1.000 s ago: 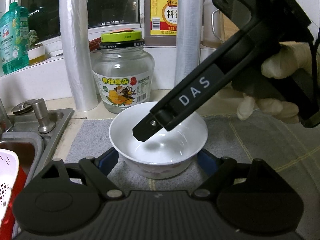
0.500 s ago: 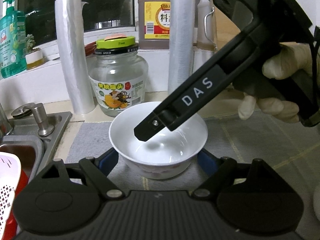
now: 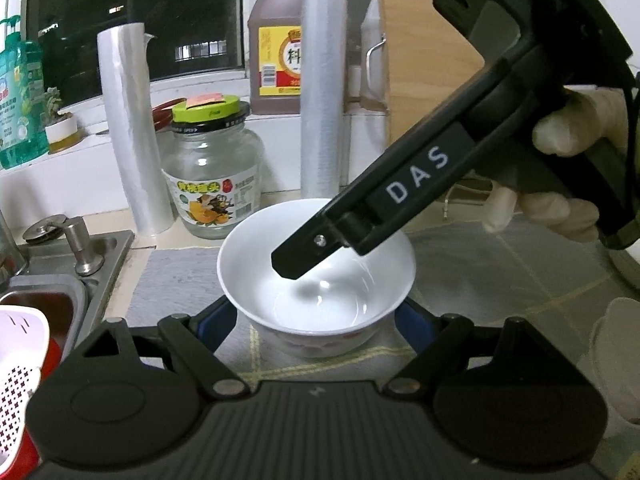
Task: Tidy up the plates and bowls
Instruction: 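Lift the held bowl and carry it toward the plate stack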
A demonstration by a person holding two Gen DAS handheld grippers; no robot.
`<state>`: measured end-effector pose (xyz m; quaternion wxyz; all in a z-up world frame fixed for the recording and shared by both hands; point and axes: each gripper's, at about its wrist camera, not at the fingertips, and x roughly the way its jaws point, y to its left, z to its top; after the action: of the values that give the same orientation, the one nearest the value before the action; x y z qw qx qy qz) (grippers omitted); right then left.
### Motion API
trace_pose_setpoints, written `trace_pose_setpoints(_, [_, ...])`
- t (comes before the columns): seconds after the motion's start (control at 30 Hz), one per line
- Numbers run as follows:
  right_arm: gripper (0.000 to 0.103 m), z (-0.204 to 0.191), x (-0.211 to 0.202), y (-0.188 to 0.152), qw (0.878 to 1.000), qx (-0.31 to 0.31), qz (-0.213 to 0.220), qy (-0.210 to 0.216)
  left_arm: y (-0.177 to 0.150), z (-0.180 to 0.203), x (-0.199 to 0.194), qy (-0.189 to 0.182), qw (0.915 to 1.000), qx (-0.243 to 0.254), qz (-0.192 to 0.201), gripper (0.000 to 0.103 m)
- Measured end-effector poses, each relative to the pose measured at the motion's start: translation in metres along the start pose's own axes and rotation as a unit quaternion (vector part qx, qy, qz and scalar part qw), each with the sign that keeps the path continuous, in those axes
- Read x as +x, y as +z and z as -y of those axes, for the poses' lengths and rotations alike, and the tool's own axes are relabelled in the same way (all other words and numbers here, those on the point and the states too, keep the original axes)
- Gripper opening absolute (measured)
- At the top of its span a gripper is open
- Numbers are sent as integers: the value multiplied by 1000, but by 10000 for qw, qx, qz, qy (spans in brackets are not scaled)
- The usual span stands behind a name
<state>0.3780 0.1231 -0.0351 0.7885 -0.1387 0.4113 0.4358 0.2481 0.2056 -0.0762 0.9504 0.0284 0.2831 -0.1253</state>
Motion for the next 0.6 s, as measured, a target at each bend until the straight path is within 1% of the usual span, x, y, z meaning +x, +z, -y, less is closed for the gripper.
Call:
trace_pose_setpoints(0.2, [74,-7,-14,-12,10000,-13,39,-81,1,12,-13,-65,9999,119,11,86])
trace_pose_setpoints(0.6, [74,-17,-58,-35,9994,37,318,-123,3,40,-35,-174,9995,246,69,86])
